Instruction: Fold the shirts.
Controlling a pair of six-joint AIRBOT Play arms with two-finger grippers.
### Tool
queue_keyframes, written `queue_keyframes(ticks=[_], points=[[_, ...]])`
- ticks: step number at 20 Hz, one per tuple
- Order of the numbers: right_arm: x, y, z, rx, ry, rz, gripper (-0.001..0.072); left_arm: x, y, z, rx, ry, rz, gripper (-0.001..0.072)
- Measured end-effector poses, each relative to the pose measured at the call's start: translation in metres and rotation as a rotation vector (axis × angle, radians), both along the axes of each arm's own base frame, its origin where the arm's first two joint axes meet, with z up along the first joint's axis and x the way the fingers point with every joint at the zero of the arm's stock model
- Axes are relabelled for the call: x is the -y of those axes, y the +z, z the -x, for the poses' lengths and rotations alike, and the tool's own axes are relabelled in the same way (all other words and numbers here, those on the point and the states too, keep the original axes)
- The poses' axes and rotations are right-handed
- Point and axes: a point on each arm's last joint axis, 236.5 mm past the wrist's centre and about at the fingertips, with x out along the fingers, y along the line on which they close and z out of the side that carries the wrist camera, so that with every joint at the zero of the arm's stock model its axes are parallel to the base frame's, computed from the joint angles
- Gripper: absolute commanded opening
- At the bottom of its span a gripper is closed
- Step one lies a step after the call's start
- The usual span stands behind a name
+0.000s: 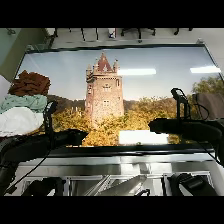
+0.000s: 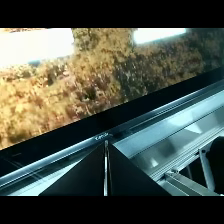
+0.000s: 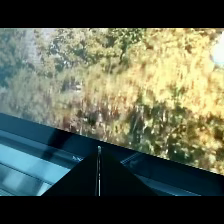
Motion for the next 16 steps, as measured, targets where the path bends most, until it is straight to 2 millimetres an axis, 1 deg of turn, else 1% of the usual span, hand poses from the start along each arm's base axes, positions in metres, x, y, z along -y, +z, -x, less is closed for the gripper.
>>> queue_keyframes(ticks=[2, 4, 5, 6, 7, 8, 9, 10, 12, 13, 14, 16], points=[[0.0, 0.0, 0.0, 0.0, 0.002, 0.002, 0.002, 0.0, 0.0, -0.001, 0.0, 0.004, 0.0, 0.0013], [0.0, 0.0, 0.001, -0.001, 0.003, 0.001, 0.002, -0.006, -0.001, -0.007, 0.025, 0.016, -0.025, 0.0012], [0.0, 0.0, 0.001, -0.001, 0.003, 0.002, 0.002, -0.014, -0.001, -0.016, 0.049, 0.034, -0.061, 0.0013], [0.0, 0.0, 0.001, -0.001, 0.003, 0.002, 0.002, -0.027, 0.0, -0.029, 0.077, 0.065, -0.111, 0.0013], [0.0, 0.0, 0.001, -0.001, 0.003, 0.001, 0.002, -0.043, 0.003, -0.047, 0.108, 0.104, -0.168, 0.0135], [0.0, 0.0, 0.001, -0.001, 0.003, 0.001, 0.002, -0.066, 0.007, -0.07, 0.139, 0.156, -0.244, 0.0543], [-0.001, 0.0, 0.001, -0.002, 0.003, 0.001, 0.002, -0.09, 0.012, -0.094, 0.176, 0.203, -0.319, 0.0703], [-0.001, -0.001, 0.001, -0.003, 0.003, 0.0, 0.002, -0.115, 0.016, -0.12, 0.205, 0.248, -0.394, 0.0703], [-0.001, -0.001, 0.001, -0.005, 0.003, 0.0, 0.002, -0.171, 0.021, -0.18, 0.252, 0.335, -0.534, 0.0703], [-0.001, -0.001, 0.001, -0.006, 0.003, 0.0, 0.002, -0.196, 0.018, -0.208, 0.261, 0.358, -0.59, 0.0702], [-0.001, -0.002, 0.0, -0.006, 0.003, 0.001, 0.002, -0.221, 0.013, -0.238, 0.27, 0.373, -0.644, 0.0703], [-0.001, -0.002, 0.0, -0.006, 0.003, 0.001, 0.002, -0.262, -0.01, -0.294, 0.268, 0.372, -0.731, 0.0703]])
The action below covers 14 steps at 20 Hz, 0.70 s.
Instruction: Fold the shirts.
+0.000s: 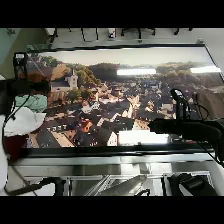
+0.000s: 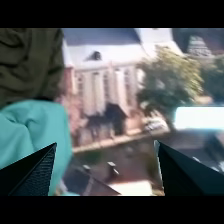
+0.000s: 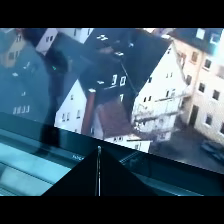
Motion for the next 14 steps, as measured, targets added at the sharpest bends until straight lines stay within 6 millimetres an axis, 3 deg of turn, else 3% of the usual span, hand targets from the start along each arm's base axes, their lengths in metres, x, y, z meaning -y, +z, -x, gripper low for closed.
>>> queue_keyframes(ticks=[3, 5, 8, 10, 11, 12, 13, 14], points=[[0.0, 0.0, 0.0, 0.0, 0.0, 0.0, 0.002, -0.044, -0.054, -0.072, -0.039, 0.006, -0.066, 0.0703], [0.0, 0.0, 0.0, 0.0, 0.0, 0.0, 0.002, -0.063, -0.091, -0.104, -0.069, 0.003, -0.102, 0.0703], [0.0, 0.0, 0.0, 0.0, 0.0, 0.001, 0.002, -0.083, -0.146, -0.127, -0.12, -0.015, -0.181, 0.0702], [0.0, 0.0, 0.0, 0.0, 0.0, 0.001, 0.002, -0.089, -0.168, -0.134, -0.121, -0.036, -0.226, 0.0699], [0.0, 0.0, 0.0, 0.0, 0.0, 0.001, 0.002, -0.09, -0.174, -0.137, -0.112, -0.044, -0.24, 0.0557], [0.0, 0.0, 0.0, 0.0, 0.0, 0.001, 0.002, -0.092, -0.178, -0.139, -0.107, -0.05, -0.253, 0.0233], [0.0, 0.0, 0.0, 0.0, 0.0, 0.001, 0.002, -0.093, -0.182, -0.14, -0.109, -0.056, -0.264, 0.0014], [0.0, 0.0, 0.0, 0.0, 0.0, 0.0, 0.002, -0.094, -0.183, -0.141, -0.111, -0.06, -0.274, 0.0012]])
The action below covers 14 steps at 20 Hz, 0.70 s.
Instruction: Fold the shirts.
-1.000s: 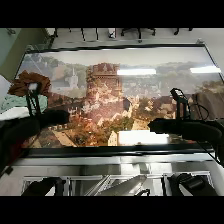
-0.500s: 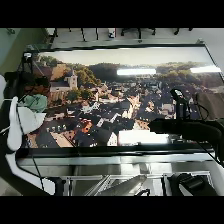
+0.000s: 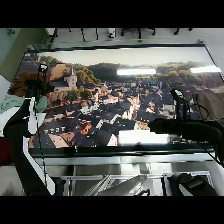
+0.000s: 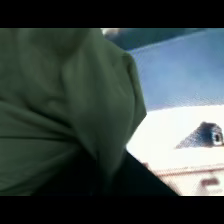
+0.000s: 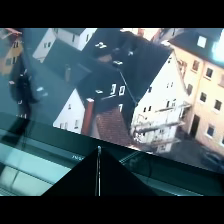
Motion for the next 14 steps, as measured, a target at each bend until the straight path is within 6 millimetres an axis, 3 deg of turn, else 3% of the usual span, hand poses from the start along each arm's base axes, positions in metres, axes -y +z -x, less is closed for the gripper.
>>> queue_keyframes(ticks=[2, 4, 7, 9, 11, 14], points=[[0.0, 0.0, 0.0, 0.0, 0.0, 0.0, 0.002, -0.002, 0.009, -0.002, 0.002, 0.012, 0.0, 0.0012], [0.0, 0.0, 0.0, 0.0, 0.0, 0.0, 0.002, 0.0, 0.03, -0.004, 0.026, 0.036, 0.007, 0.0012], [0.0, 0.0, 0.0, 0.0, 0.0, 0.0, 0.002, 0.026, 0.105, -0.013, 0.142, 0.036, 0.033, 0.0012], [0.0, 0.0, 0.0, 0.0, 0.0, 0.0, 0.002, 0.063, 0.17, -0.014, 0.243, 0.001, 0.08, 0.0012], [0.0, 0.0, 0.0, -0.001, 0.0, 0.0, 0.002, 0.116, 0.247, -0.004, 0.357, -0.06, 0.162, 0.0012], [0.0, 0.0, 0.0, -0.001, 0.0, 0.0, 0.002, 0.212, 0.328, 0.04, 0.413, -0.18, 0.361, 0.0012]])
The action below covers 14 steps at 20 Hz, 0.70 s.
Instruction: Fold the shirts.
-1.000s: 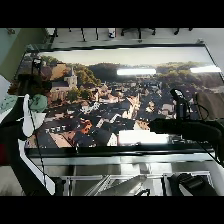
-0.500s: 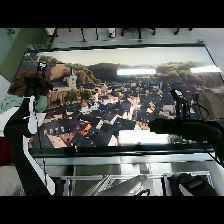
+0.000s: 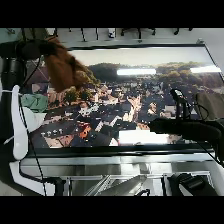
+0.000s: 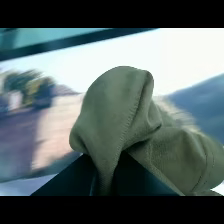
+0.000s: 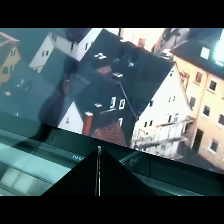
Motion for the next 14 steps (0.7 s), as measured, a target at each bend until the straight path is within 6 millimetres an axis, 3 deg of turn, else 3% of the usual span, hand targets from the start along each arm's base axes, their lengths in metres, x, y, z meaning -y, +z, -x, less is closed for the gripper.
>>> queue_keyframes(ticks=[2, 4, 6, 10, 11, 12, 13, 14], points=[[0.0, 0.0, 0.0, 0.001, 0.0, 0.0, 0.002, 0.062, 0.022, 0.04, -0.032, -0.121, 0.104, 0.0012], [0.0, 0.0, 0.0, 0.001, 0.0, 0.0, 0.002, 0.125, 0.018, 0.087, -0.125, -0.26, 0.178, 0.0012], [0.0, 0.0, 0.0, 0.0, 0.0, 0.0, 0.002, 0.18, -0.002, 0.134, -0.242, -0.379, 0.212, 0.0012], [0.0, 0.0, 0.0, 0.0, 0.0, 0.0, 0.002, 0.265, -0.084, 0.216, -0.506, -0.528, 0.22, 0.0013], [0.0, 0.0, 0.0, 0.0, 0.0, 0.0, 0.002, 0.279, -0.103, 0.231, -0.555, -0.543, 0.22, 0.0071], [0.0, 0.0, 0.0, 0.001, 0.0, 0.0, 0.002, 0.291, -0.122, 0.243, -0.602, -0.551, 0.217, 0.0381], [0.0, 0.0, 0.0, 0.0, 0.0, 0.0, 0.002, 0.301, -0.138, 0.253, -0.644, -0.553, 0.216, 0.057], [0.0, 0.0, 0.0, 0.0, 0.0, 0.0, 0.002, 0.307, -0.147, 0.26, -0.676, -0.547, 0.223, 0.0573]])
